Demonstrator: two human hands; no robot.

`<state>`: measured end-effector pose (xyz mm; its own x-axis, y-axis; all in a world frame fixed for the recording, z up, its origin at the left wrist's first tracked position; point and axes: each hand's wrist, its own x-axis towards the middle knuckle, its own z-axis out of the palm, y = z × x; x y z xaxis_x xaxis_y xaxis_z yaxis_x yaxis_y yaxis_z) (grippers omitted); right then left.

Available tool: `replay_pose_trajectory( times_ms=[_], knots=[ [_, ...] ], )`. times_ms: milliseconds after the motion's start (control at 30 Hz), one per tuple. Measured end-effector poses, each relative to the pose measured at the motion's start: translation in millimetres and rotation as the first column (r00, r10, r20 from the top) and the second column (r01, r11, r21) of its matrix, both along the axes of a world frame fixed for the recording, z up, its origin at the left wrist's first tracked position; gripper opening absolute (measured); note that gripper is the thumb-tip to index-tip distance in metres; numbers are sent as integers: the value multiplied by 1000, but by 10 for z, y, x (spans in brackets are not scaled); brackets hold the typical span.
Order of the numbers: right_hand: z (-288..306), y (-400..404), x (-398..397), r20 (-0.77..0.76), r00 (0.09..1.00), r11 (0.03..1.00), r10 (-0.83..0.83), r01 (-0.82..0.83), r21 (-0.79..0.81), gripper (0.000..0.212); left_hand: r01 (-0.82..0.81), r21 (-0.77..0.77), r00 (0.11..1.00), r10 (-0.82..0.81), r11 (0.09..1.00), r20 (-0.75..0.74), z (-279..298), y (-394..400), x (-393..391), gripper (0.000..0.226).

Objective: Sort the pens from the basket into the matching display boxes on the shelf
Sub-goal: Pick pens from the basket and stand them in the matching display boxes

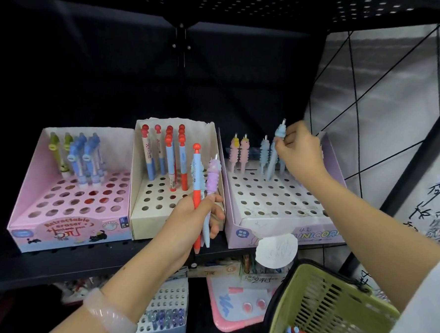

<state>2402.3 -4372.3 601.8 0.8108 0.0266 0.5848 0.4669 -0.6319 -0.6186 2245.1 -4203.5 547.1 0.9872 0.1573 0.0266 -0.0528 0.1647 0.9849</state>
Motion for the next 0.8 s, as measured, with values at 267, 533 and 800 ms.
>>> replay_pose_trajectory(
  times_ms=[267,533,800],
  knots=[
    [-107,32,118,-294,955,986,24,-71,-152,16,13,10,1000,-13,1000,24,37,-39,-32,21],
    [-169,133,-375,-146,978,988,150,-141,66,22,28,20,999,-29,999,39,84,-161,-58,22],
    [11,-23,-784,-231,808,810,543,-431,397,27,75,20,997,-75,997,4,175,-463,-27,23]
  ],
)
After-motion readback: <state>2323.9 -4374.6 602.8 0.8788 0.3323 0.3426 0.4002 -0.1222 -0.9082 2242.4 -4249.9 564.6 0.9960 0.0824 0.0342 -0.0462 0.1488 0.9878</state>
